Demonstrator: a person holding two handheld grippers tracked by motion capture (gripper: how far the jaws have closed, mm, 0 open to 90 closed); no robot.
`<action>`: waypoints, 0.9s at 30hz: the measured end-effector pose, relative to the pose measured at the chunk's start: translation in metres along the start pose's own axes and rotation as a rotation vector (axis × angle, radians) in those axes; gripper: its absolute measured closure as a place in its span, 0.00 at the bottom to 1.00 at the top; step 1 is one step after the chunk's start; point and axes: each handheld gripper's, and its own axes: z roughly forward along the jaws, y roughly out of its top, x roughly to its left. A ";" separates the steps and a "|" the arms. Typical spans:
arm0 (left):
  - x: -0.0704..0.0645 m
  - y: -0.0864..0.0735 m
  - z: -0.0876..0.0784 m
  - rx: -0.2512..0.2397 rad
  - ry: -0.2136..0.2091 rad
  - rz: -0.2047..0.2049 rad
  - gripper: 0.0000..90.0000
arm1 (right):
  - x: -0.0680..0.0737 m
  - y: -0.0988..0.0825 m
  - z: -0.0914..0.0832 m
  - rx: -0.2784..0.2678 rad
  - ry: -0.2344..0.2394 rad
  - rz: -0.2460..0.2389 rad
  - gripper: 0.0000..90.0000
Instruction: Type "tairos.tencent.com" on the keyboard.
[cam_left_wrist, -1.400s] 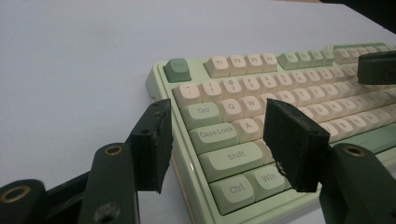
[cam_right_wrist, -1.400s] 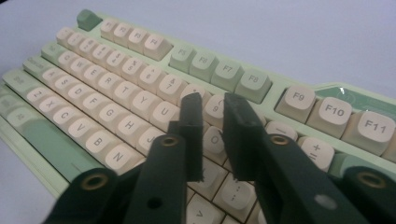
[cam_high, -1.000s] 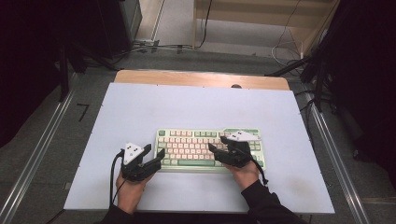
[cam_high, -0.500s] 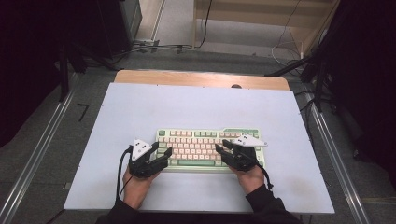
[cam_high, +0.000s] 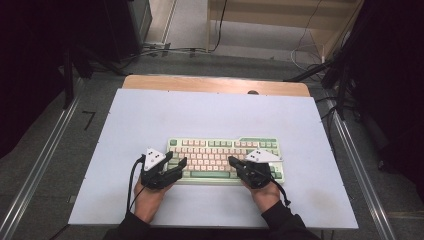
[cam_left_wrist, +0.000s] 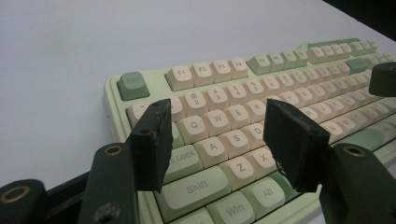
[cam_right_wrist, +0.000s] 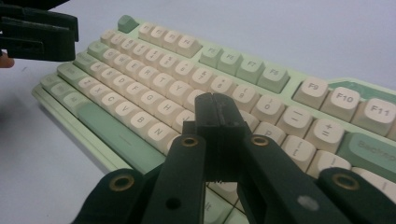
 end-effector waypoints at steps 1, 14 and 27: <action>0.000 0.000 0.000 0.001 0.001 0.001 0.48 | 0.001 0.000 0.001 0.001 0.003 0.000 0.97; 0.002 -0.001 -0.003 -0.002 0.008 -0.009 0.48 | 0.007 -0.001 0.010 0.042 0.037 -0.024 0.97; 0.002 -0.002 -0.003 0.000 0.013 -0.008 0.48 | 0.011 -0.004 0.020 0.076 0.042 -0.046 0.97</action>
